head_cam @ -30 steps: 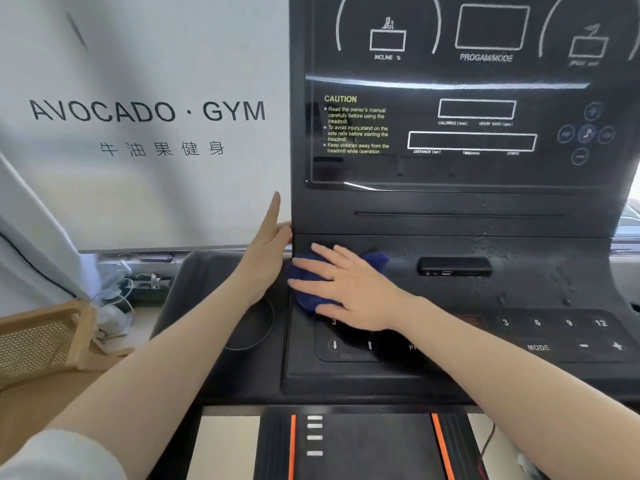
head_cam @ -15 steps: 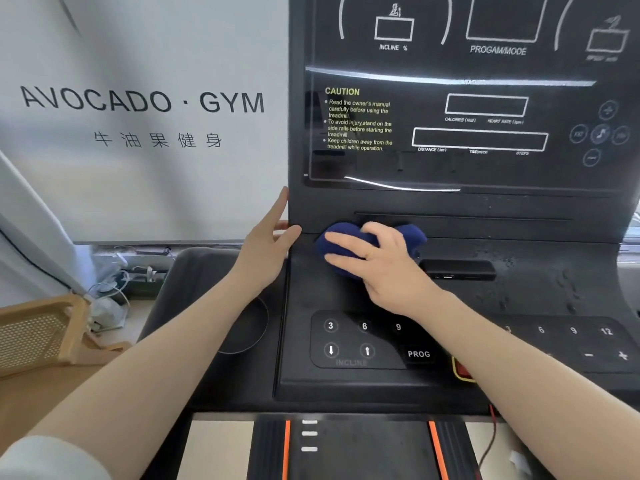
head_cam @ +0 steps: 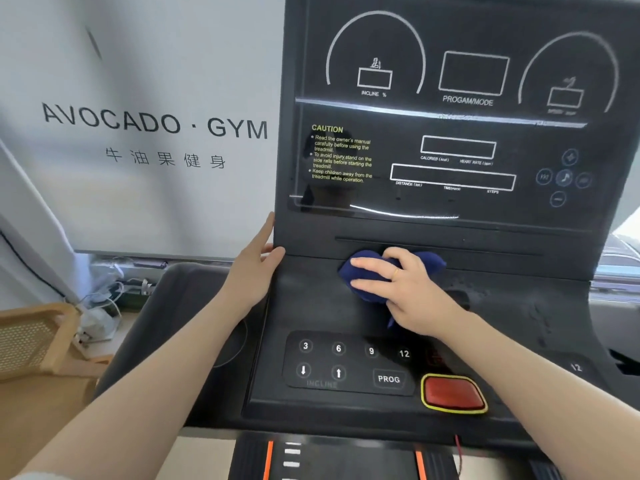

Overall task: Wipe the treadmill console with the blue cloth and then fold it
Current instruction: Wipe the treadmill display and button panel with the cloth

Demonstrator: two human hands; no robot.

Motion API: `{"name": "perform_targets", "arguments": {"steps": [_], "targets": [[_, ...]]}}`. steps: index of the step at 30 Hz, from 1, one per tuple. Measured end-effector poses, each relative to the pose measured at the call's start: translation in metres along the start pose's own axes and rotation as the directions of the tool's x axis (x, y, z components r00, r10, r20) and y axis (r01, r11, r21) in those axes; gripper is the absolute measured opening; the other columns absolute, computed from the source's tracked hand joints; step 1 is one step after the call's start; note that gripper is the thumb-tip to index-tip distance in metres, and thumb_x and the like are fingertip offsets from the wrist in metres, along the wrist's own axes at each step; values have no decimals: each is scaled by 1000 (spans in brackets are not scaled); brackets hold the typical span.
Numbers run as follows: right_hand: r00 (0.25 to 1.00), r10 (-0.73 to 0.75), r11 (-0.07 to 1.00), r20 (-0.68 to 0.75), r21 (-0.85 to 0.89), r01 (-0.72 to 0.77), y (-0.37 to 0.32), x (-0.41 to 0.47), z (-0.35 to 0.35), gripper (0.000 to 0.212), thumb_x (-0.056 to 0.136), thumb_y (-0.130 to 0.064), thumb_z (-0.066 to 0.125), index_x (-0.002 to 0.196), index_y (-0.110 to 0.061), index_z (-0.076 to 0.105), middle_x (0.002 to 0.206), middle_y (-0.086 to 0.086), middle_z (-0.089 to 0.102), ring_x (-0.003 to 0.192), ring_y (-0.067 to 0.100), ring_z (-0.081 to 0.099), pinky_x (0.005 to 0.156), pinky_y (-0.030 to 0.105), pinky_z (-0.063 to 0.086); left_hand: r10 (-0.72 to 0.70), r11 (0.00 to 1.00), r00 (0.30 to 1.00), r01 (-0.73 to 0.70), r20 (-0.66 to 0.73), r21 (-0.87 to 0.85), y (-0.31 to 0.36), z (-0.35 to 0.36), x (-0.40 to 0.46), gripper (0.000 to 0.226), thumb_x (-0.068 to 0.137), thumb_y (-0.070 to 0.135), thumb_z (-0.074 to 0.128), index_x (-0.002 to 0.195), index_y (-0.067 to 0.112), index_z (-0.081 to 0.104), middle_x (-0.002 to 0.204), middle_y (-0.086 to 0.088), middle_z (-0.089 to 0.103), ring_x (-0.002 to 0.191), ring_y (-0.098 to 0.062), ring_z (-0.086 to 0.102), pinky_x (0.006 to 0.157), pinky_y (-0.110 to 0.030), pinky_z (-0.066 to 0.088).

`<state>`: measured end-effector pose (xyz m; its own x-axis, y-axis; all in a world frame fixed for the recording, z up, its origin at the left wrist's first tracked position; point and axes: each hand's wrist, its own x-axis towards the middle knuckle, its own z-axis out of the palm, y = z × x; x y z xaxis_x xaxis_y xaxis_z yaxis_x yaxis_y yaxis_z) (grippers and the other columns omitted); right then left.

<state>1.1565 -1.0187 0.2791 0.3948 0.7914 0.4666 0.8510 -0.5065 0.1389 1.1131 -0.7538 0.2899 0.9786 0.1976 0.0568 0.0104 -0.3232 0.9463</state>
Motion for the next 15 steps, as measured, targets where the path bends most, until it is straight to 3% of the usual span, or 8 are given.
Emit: {"name": "perform_targets", "arguments": {"steps": [2,4,7,9,13,15], "targets": [[999,-44,999,-18,1,44,-14,24,8,54,63,2,48,109,-17,70,130,2,58,101,31,35,81,51,47,-9,1000,1000,10,-18,11,5,4,-2,58,98,21,39,140,55,17,125,-2,58,93,-28,55,92,-41,44],[995,-97,995,3,31,96,-23,41,14,57,58,3,60,111,-17,69,131,4,58,101,30,34,82,48,47,3,1000,1000,-3,-6,19,7,5,-4,59,98,18,36,142,52,16,130,0,55,109,-30,53,100,-44,40],[976,-197,980,94,16,196,-7,39,5,53,63,-4,56,112,-21,68,135,1,54,103,29,36,90,40,43,-3,1000,1000,3,-19,-2,6,4,-4,59,98,13,37,143,48,20,134,3,53,116,-18,52,106,-36,38],[977,-187,982,103,-2,188,13,22,-9,49,63,-7,54,108,-22,67,137,0,52,103,29,40,90,39,44,-23,1000,999,23,-28,-9,7,4,-4,60,97,14,39,141,51,22,133,2,54,116,-16,53,107,-38,37],[997,-70,997,-26,-29,70,27,-19,-13,49,58,1,54,102,-19,60,136,2,50,100,32,40,85,44,46,-25,996,998,29,-52,87,12,5,-7,59,98,16,39,142,50,19,135,-4,52,120,-27,50,105,-34,34],[996,-18,1000,-91,-23,16,17,-15,-1,46,63,-1,43,99,-18,64,134,2,53,99,32,40,85,44,45,-15,988,999,23,-53,151,15,5,-8,59,98,18,38,144,48,15,136,-2,51,120,-25,50,104,-34,34]]}}
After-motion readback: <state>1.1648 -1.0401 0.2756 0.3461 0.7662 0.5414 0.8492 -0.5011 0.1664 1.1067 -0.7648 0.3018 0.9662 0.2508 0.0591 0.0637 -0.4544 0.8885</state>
